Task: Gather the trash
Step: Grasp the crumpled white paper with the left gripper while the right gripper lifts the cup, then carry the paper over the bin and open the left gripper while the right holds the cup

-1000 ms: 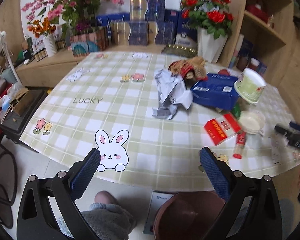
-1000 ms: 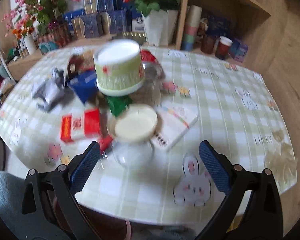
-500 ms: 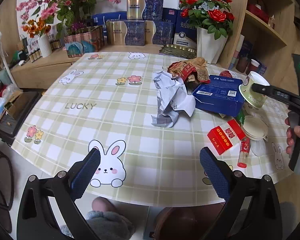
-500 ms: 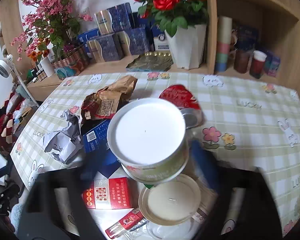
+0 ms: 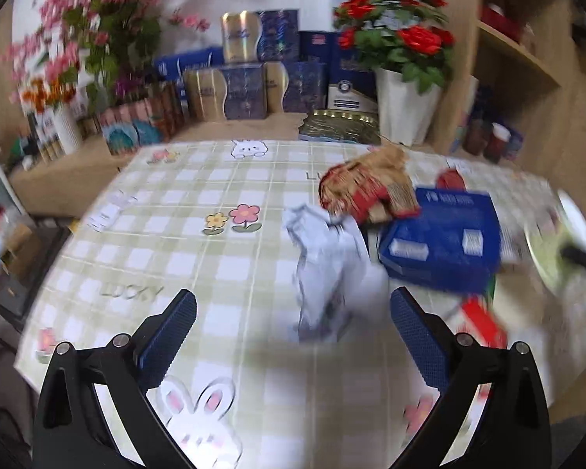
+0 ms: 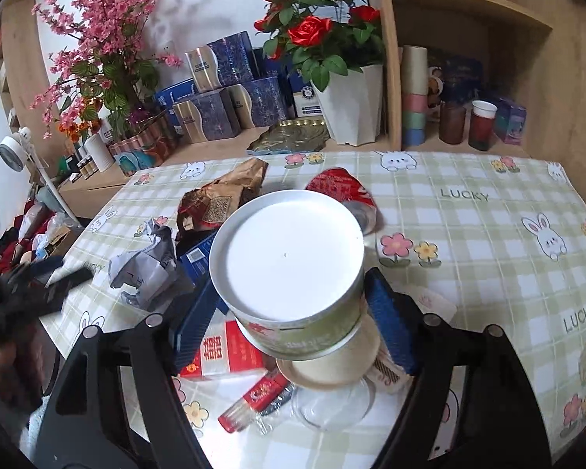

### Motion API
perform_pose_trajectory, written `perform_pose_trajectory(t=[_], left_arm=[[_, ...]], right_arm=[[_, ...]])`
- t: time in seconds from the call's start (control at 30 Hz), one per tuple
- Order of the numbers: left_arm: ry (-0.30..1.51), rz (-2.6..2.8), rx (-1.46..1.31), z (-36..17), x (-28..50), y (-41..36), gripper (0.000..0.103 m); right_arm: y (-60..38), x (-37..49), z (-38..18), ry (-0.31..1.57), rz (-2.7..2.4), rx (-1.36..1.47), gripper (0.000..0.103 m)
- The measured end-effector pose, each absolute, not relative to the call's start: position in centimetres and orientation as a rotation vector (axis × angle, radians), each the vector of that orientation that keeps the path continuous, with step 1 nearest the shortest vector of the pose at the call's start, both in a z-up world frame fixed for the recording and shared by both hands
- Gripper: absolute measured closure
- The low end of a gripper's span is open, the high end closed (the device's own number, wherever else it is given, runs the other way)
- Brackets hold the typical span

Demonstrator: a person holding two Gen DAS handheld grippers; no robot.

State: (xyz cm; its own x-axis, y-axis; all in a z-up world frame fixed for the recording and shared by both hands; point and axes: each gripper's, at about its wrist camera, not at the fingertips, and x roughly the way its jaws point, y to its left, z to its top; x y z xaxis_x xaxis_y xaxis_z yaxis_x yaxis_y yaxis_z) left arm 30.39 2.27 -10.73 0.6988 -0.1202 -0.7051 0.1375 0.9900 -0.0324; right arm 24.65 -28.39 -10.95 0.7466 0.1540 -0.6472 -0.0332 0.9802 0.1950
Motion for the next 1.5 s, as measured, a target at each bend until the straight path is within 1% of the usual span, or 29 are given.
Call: perform_pose_trajectory(t=[0.07,0.1,0.3,0.33,0.37,0.43,0.47,0.57,0.7,0.87,1.07,1.23,1.5], left_arm=[[0.815,-0.159,-0.019,-11.1,32.6,2.3,0.016],[0.836,-0.16,-0.026,-11.4,33.4,2.1,0.019],[0.945,-0.177,0.012,-14.6,37.1,-0.6,0.025],[0.959,-0.182,0.015,-15.1,37.3,-0.9,0.033],[0.981,-0.192,0.009,-15.7,37.5,-1.1,0.056],[1.021,-0.189,-0.042,-16.3,37.5,-0.7,0.067],[1.021,-0.194,-0.078,-16.3,37.1,-0.3,0.068],[1.011,-0.206,-0.118,-15.5,35.7,0.9,0.069],[0.98,-0.248,-0.074,-13.5,32.9,1.4,0.069],[0.936,-0.324,-0.031,-10.5,27.4,1.2,0.069],[0.911,-0.446,-0.013,-9.1,20.1,-0.3,0.069],[0.931,-0.514,-0.006,-10.2,14.7,-1.3,0.069],[1.037,-0.599,0.065,-14.6,8.6,-4.0,0.068]], right_arm=[[-28.5,24.2,-11.1,0.719,0.094,0.178,0.027],[-28.6,24.0,-11.1,0.717,0.092,0.181,0.027],[-29.1,22.8,-11.3,0.729,0.071,0.192,0.027],[-29.1,22.6,-11.3,0.728,0.068,0.189,0.027],[-29.1,22.3,-11.2,0.728,0.066,0.184,0.027],[-28.9,21.7,-11.2,0.73,0.063,0.176,0.027],[-28.9,21.5,-11.1,0.73,0.064,0.175,0.027],[-28.9,20.8,-10.9,0.727,0.069,0.181,0.027],[-28.2,19.8,-10.7,0.724,0.088,0.191,0.027],[-27.0,17.9,-10.3,0.714,0.114,0.194,0.027],[-25.4,14.5,-10.2,0.728,0.137,0.181,0.027],[-25.0,10.8,-10.2,0.724,0.142,0.175,0.027],[-26.0,5.4,-11.5,0.725,0.13,0.233,0.027]])
